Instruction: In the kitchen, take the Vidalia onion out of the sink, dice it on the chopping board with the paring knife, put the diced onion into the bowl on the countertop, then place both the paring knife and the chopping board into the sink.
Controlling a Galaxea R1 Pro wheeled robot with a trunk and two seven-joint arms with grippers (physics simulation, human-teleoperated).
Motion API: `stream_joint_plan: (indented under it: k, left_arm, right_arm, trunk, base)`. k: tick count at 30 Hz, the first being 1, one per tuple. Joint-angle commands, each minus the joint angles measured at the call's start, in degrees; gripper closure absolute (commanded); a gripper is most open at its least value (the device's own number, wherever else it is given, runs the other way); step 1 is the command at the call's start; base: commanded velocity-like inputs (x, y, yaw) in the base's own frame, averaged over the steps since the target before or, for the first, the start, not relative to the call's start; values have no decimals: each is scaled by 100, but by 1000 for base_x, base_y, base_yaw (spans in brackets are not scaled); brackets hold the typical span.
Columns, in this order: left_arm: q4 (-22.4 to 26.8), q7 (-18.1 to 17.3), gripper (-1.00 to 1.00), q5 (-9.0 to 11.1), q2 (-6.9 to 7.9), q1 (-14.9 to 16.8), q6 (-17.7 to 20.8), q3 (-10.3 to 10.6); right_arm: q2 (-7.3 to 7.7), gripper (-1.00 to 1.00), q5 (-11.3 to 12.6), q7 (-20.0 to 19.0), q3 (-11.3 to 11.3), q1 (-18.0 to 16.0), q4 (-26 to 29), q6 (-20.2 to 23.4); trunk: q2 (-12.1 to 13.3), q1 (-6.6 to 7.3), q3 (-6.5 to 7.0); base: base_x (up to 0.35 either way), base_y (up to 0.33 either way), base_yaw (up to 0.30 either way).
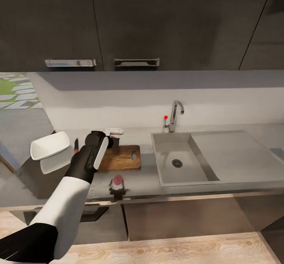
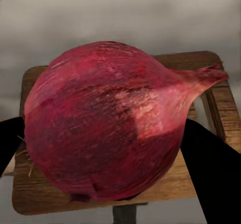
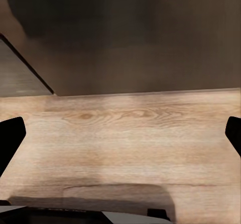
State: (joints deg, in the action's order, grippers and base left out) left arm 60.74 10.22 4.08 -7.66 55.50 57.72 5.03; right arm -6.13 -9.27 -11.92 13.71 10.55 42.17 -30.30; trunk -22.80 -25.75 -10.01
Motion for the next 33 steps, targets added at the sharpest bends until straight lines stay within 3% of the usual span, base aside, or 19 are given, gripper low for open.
stream_joint_plan:
  k: [1, 23, 33]
  left_arm:
    - [-21, 50, 100, 41, 1, 5, 20, 9]
    - [-204, 50, 100, 41, 1, 5, 13, 7]
    - [-262, 50, 100, 41, 1, 5, 12, 10]
  right_arm:
    - [-11, -100, -57, -36, 44, -1, 11, -11]
    - [-11, -100, -57, -38, 44, -1, 11, -11]
    - [-11, -100, -57, -37, 44, -1, 11, -11]
  trunk:
    - [-12, -4, -16]
    - [-12, -4, -205]
    - [-12, -4, -294]
  base:
    - [0, 29, 0]
    - [2, 2, 0]
    - [208, 46, 0]
